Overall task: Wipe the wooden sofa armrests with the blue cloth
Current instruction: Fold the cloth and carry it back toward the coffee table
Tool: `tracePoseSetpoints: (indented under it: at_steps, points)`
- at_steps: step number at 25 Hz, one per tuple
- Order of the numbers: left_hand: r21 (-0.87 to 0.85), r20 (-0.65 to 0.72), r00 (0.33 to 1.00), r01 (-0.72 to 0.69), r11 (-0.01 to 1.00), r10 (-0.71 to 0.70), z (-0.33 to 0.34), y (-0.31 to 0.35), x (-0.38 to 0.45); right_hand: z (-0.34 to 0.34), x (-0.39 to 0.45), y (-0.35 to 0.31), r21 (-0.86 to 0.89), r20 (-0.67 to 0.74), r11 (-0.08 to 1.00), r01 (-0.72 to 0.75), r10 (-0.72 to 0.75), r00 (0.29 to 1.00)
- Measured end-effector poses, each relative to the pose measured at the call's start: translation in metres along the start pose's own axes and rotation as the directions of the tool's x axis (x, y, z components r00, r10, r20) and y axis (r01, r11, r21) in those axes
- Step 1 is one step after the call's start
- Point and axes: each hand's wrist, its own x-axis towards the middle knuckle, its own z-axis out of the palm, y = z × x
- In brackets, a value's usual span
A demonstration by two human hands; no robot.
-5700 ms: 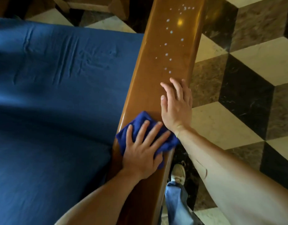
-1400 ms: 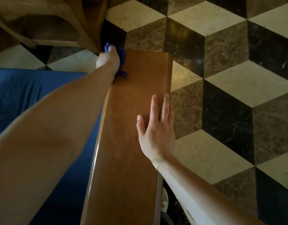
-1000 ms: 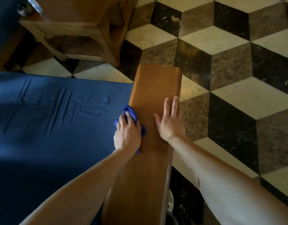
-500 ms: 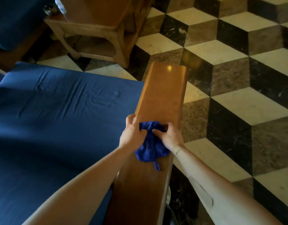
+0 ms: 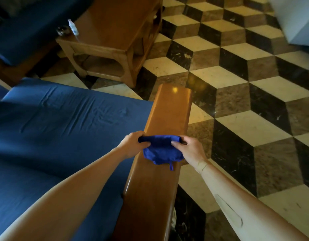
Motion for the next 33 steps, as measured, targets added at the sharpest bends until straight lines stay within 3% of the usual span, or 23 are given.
tracePoseSetpoints:
  at_steps: [2,8,13,18,23,26,33]
  points:
    - [-0.043,-0.025,0.997,-0.074,0.996,0.073,-0.019,0.014,-0.029,-0.014,-0.017,-0.026,-0.009,-0.032,0.997,0.080,-0.080,0.996]
    - [-0.238,-0.282,0.929,-0.310,0.920,0.240,-0.086,0.072,-0.099,-0.058,-0.074,-0.116,0.127,-0.137,0.960,0.249,-0.232,0.963]
    - [-0.263,-0.497,0.785,-0.542,0.799,0.369,-0.137,0.137,-0.167,-0.102,-0.140,-0.198,0.176,-0.257,0.906,0.385,-0.336,0.906]
    - [-0.227,-0.589,0.643,-0.713,0.664,0.489,-0.178,0.202,-0.231,-0.152,-0.209,-0.266,0.182,-0.391,0.845,0.503,-0.407,0.825]
    - [-0.388,-0.561,0.631,-0.772,0.504,0.535,-0.194,0.259,-0.292,-0.205,-0.267,-0.301,0.245,-0.463,0.774,0.584,-0.435,0.772]
    - [-0.396,-0.596,0.587,-0.808,0.436,0.547,-0.191,0.289,-0.315,-0.233,-0.289,-0.306,0.259,-0.495,0.728,0.635,-0.465,0.734]
    - [-0.386,-0.643,0.555,-0.830,0.403,0.527,-0.155,0.346,-0.334,-0.304,-0.306,-0.286,0.274,-0.487,0.659,0.701,-0.534,0.692]
